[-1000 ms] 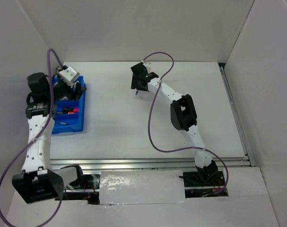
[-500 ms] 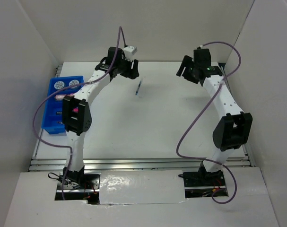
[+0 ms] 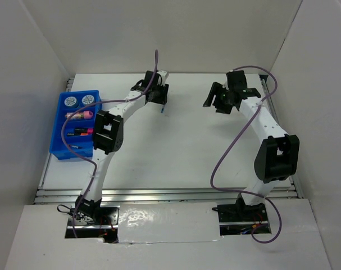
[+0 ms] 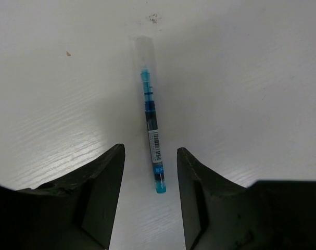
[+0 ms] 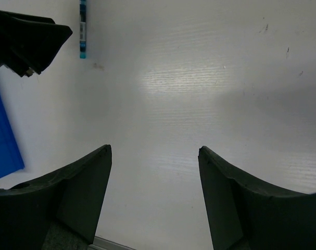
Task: Sort the stationery into containers
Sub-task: Pick up the pen from the center of the board, then place the pen in the storage box, then reset both arms
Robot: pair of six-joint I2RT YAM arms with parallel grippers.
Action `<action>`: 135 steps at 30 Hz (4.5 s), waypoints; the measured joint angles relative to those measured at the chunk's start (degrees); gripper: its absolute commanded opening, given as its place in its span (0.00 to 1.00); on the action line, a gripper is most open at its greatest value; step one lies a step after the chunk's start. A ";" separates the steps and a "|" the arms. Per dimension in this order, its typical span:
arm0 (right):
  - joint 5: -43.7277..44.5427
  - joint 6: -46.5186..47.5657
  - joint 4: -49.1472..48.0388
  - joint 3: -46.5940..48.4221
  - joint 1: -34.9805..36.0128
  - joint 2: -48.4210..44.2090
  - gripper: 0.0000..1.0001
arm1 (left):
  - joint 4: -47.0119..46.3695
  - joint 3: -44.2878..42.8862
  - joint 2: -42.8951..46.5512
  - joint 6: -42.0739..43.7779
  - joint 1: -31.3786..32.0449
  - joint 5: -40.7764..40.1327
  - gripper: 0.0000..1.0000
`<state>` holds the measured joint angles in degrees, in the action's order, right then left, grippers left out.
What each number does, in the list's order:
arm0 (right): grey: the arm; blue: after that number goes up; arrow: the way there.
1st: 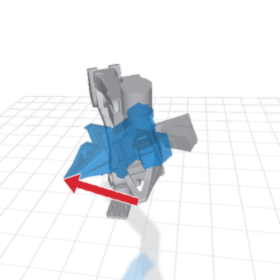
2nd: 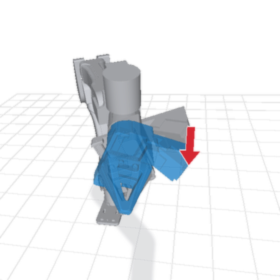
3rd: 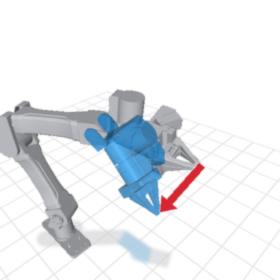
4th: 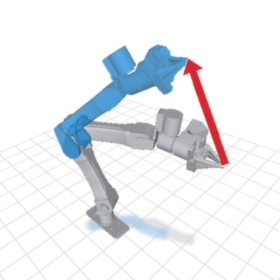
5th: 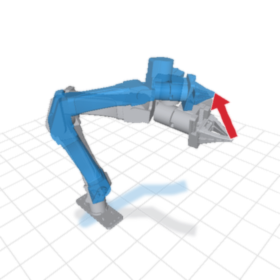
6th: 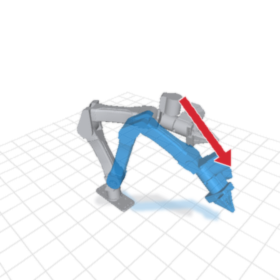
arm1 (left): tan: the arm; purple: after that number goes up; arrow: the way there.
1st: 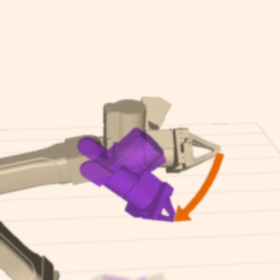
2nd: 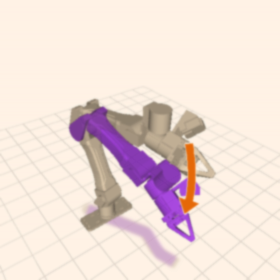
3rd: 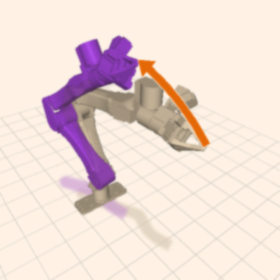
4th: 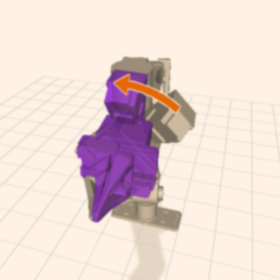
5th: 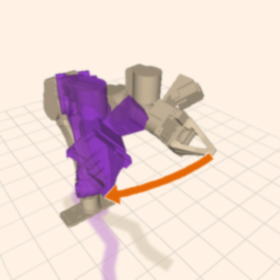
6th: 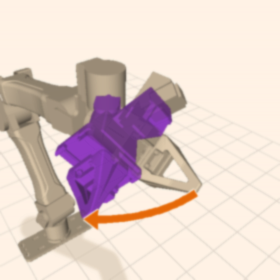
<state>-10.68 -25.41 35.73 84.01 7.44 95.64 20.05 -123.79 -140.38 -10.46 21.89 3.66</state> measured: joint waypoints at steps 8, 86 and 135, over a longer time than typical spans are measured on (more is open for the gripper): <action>-1.57 0.00 0.02 0.00 -0.46 0.00 0.75 | -1.49 -2.19 -4.17 -0.15 0.02 -1.31 0.56; -7.87 5.07 0.31 -1.07 4.52 -2.80 0.69 | 54.58 41.66 46.69 122.90 -54.42 22.82 0.00; -4.98 18.21 2.14 -1.16 -0.07 -7.50 1.00 | 21.40 26.95 50.38 38.01 -10.69 26.86 0.99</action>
<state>-15.66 -7.20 37.87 82.85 7.38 88.14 41.45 -96.84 -90.00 27.55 11.20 30.52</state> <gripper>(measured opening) 0.994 0.993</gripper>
